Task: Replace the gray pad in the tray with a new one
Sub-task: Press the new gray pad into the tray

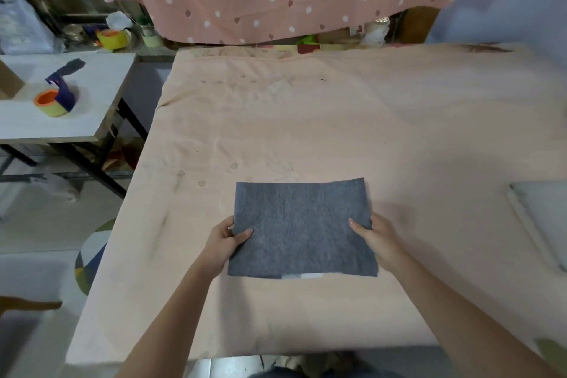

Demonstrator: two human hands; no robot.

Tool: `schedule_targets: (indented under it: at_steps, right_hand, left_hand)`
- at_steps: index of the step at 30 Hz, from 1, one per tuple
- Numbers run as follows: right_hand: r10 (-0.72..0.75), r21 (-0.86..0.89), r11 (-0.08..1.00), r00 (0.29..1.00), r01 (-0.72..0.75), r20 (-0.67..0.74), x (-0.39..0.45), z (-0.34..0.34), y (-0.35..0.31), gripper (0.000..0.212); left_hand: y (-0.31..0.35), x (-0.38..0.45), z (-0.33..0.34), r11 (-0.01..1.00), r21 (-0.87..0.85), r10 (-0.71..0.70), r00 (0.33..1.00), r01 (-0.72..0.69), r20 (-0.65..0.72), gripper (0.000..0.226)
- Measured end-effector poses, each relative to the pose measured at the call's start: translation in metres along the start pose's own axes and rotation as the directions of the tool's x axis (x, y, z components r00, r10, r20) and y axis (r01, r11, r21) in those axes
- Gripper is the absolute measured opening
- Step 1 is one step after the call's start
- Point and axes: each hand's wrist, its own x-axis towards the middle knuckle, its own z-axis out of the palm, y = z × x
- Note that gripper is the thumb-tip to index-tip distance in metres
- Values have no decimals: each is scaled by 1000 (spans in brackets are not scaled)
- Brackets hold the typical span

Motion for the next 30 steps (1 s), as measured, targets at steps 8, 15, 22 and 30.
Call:
schedule_targets:
  at_steps: [8,15,22,30]
  right_hand:
    - [14,104,995,996,-5,-88,-25,-73,2,36]
    - [-10,169,984,957,61,-289,-77,-166,9,38]
    - [15,261,956,862,137,-506,-141,-261,33,24]
    - [67,307,936,770,172,-635,-195,-351,71,40]
  left_hand:
    - [10,24,63,1000,-13,15,972,-12,234,27]
    - [22,36,180,996,81,-12,910,-24,414,26]
    - [15,18,311,989,149,-68,837,-17,544,23]
    - [-7,-23,425,972,232,-110,802,-37,587,30]
